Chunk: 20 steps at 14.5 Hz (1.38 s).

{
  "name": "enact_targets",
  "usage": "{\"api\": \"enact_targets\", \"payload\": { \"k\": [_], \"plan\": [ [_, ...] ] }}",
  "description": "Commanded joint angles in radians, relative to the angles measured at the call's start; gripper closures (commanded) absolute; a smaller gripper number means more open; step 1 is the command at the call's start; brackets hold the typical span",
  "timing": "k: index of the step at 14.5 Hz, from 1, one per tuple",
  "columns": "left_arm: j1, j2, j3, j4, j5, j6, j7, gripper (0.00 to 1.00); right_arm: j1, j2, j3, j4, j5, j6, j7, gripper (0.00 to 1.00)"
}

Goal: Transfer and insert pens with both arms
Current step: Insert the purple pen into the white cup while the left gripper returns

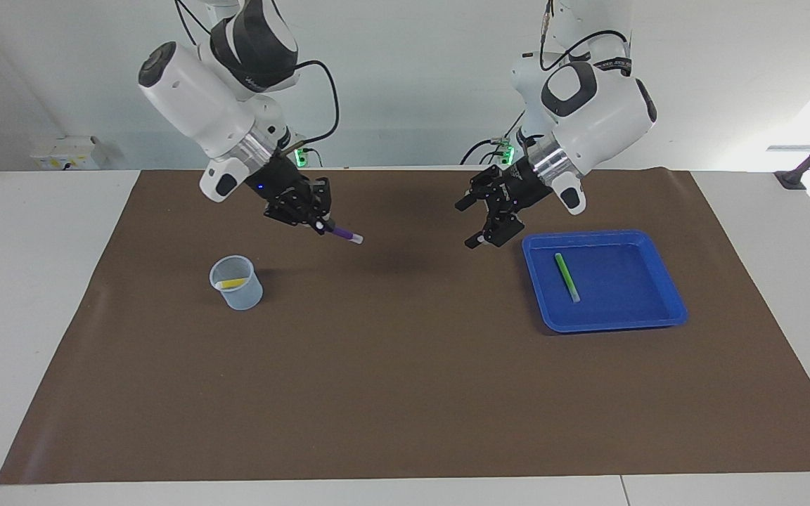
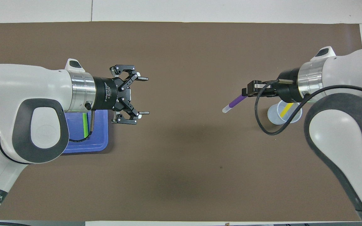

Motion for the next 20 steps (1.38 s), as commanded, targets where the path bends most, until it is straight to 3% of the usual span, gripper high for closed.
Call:
{"api": "enact_targets", "payload": {
  "k": [1,3,7,13,17,20],
  "plan": [
    [0.076,-0.036,0.007,-0.035,0.099,-0.093,0.129,0.00,-0.068,0.025,0.014,0.073,-0.139,-0.084,-0.116,1.00],
    [0.151,-0.036,0.007,-0.035,0.156,-0.170,0.294,0.00,-0.093,0.033,0.014,0.096,-0.270,-0.112,-0.211,1.00],
    [0.277,-0.026,0.005,-0.041,0.329,-0.278,0.685,0.00,-0.173,0.056,0.014,0.075,-0.296,-0.089,-0.388,1.00],
    [0.308,0.019,0.007,-0.133,0.596,-0.215,1.294,0.00,-0.182,0.039,0.012,-0.074,-0.298,0.023,-0.403,1.00],
    [0.294,0.056,0.005,-0.218,0.681,-0.086,1.454,0.00,-0.200,0.033,0.012,-0.166,-0.296,0.110,-0.455,1.00],
    [0.284,0.094,0.005,-0.236,0.722,-0.026,1.468,0.00,-0.197,0.028,0.012,-0.193,-0.301,0.141,-0.506,1.00]
  ]
}}
